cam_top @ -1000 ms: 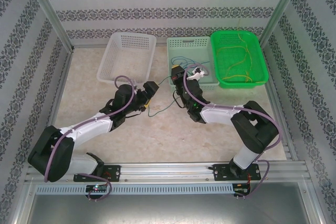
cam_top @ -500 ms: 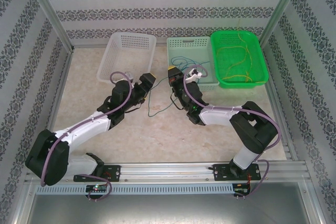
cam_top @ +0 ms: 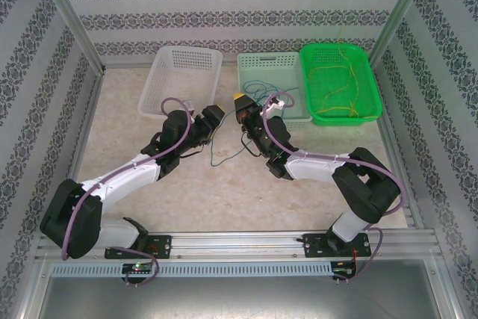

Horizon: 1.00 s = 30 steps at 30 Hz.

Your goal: Untangle the cables

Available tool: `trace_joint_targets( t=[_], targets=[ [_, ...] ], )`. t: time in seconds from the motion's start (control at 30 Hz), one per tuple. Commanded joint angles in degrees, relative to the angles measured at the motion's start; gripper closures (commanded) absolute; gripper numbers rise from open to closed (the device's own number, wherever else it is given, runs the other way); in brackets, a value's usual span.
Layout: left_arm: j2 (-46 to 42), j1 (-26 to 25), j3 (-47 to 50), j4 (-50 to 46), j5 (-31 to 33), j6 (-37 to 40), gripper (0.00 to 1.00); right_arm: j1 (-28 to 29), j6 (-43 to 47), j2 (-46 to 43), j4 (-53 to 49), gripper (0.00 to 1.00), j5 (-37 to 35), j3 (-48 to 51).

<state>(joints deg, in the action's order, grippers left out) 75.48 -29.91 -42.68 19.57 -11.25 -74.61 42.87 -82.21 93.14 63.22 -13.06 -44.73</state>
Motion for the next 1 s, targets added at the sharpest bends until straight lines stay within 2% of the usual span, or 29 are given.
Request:
trace_joint_targets(
  t=[0.0,0.2,0.3,0.4,0.57,0.67,0.83,0.97],
  targets=[
    [-2.6,0.2,-1.7,-5.1,-1.4,3.6,0.26,-1.2,-0.2,-0.1,0.3,1.00,4.1,-1.0],
    [-10.8,2.2,-0.1,-15.2,1.1,11.8,0.22,-7.3,1.1,-1.3,-10.5,1.00,19.8,-4.3],
    [-15.0,2.4,-2.6,-23.1,3.8,22.0,0.19,-8.8,2.7,-1.3,-16.3,1.00,25.6,-6.3],
    [-16.2,2.4,-6.8,-29.6,3.2,35.0,0.17,-9.5,2.2,0.1,-17.9,1.00,29.4,-7.3],
    [-12.0,2.4,-15.7,-40.3,-3.2,55.0,0.15,-9.3,0.8,4.5,-18.1,1.00,36.8,-10.8],
    [-8.7,2.3,-18.6,-45.0,-6.6,64.1,0.22,-8.9,1.4,4.7,-19.1,1.00,36.9,-11.2],
    [-5.0,1.7,-18.2,-45.5,-11.8,69.0,0.26,-8.9,3.7,3.5,-23.8,1.00,37.5,-12.5],
    [-1.2,0.5,-19.0,-46.0,-12.1,68.4,0.31,-8.8,3.6,3.6,-24.2,1.00,37.8,-13.2]
  ],
)
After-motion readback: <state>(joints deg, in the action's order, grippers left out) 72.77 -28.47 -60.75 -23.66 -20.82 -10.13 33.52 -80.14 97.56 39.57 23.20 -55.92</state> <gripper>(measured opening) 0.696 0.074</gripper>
